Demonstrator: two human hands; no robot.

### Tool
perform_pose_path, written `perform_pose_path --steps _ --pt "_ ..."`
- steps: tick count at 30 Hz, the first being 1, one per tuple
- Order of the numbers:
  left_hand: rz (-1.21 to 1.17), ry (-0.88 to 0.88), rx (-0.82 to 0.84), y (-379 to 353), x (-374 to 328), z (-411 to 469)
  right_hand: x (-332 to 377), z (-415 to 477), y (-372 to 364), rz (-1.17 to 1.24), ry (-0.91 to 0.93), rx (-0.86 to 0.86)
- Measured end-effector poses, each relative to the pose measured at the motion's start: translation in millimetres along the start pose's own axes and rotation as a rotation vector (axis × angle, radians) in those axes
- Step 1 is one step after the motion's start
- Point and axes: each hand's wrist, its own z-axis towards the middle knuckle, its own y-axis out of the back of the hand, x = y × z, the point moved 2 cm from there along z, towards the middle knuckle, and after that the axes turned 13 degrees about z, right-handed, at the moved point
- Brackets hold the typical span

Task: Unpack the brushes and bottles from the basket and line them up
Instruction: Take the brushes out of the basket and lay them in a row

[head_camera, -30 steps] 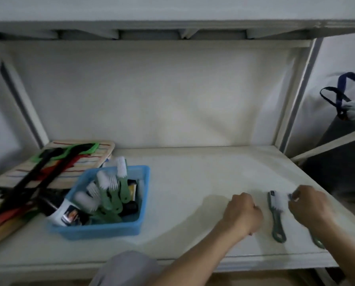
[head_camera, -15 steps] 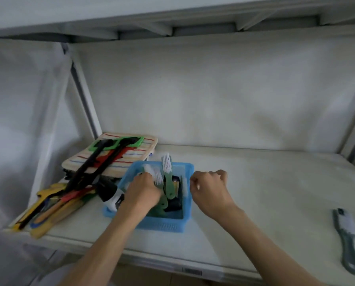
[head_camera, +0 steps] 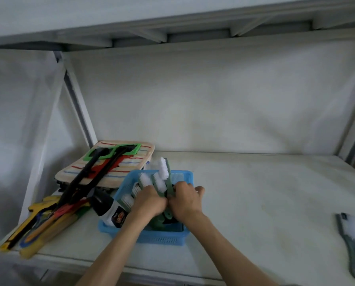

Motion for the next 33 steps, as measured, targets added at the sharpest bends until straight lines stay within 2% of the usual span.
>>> perform_pose_path --steps 6,8,10,14,19,26,30,33 --pt "-0.179 -0.039 -0.042 7.7 -2.4 -3.8 0.2 -18.4 33.0 0.395 -0.122 -0.155" --pt "-0.234 -0.099 -0.063 8.3 -10.6 -14.8 -15.6 -28.4 60.3 0.493 -0.151 -0.237" --pt "-0.357 -0.217 0.007 0.6 -26.4 -34.5 -42.5 -41.7 91.6 0.524 -0.2 -0.281" --pt "-0.52 -0.399 0.281 -38.1 -71.0 -77.5 -99.9 -74.9 140.5 0.517 -0.364 -0.317" --pt "-0.516 -0.476 0.418 -96.8 -110.6 -97.6 -145.1 -117.0 170.1 0.382 -0.522 -0.372" --pt "-0.32 -0.45 0.322 -141.7 -128.3 -105.1 -180.7 -148.2 186.5 0.22 -0.635 -0.363" --pt "-0.361 -0.428 0.318 -144.8 -147.3 -110.3 -188.5 -155.0 196.0 0.15 -0.626 -0.41" --pt "-0.392 -0.437 0.295 -148.3 -158.8 -112.6 -195.7 -154.4 196.3 0.103 -0.643 -0.383"
